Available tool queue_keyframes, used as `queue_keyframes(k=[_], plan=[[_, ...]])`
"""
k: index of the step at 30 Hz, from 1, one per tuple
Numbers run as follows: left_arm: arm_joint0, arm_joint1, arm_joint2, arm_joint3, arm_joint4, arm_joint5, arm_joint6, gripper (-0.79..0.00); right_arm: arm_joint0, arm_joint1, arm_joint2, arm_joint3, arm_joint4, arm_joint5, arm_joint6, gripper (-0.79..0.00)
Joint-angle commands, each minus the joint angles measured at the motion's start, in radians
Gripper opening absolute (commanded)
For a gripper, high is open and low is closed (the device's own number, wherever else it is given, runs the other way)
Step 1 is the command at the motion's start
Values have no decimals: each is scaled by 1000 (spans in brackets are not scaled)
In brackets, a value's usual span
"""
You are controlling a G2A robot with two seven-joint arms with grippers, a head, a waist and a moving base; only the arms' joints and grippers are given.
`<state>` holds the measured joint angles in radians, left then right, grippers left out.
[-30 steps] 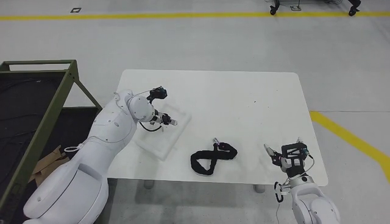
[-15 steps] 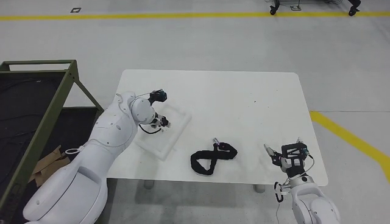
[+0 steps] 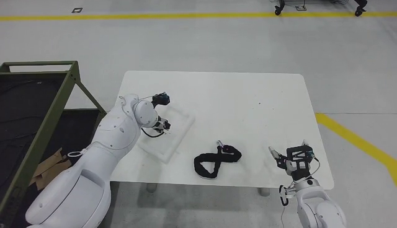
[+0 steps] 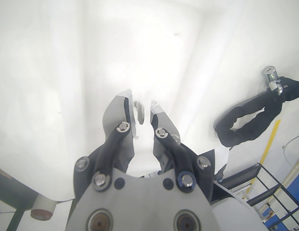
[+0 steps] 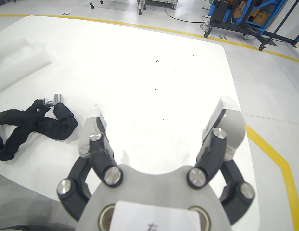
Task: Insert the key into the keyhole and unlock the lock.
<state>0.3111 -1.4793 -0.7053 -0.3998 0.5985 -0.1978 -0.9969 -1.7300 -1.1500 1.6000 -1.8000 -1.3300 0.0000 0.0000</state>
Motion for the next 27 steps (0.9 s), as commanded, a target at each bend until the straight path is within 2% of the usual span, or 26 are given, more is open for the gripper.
queue_keyframes(k=[1,8,14,19,23,27], plan=[[-1,-2,0,4,1,3,-2,-785,0,0,0,0,0,0,0,0],[-10,-3,-3,9,14,3,-1,-785,0,0,0,0,0,0,0,0],[-17,9,-16,-26,34,16,5,-785,0,0,0,0,0,0,0,0],[-10,30,-37,-64,65,82,27,-785,0,0,0,0,0,0,0,0],[14,51,-66,-119,58,59,36,-785,0,0,0,0,0,0,0,0],[49,89,-131,-189,27,-5,59,-785,0,0,0,0,0,0,0,0]])
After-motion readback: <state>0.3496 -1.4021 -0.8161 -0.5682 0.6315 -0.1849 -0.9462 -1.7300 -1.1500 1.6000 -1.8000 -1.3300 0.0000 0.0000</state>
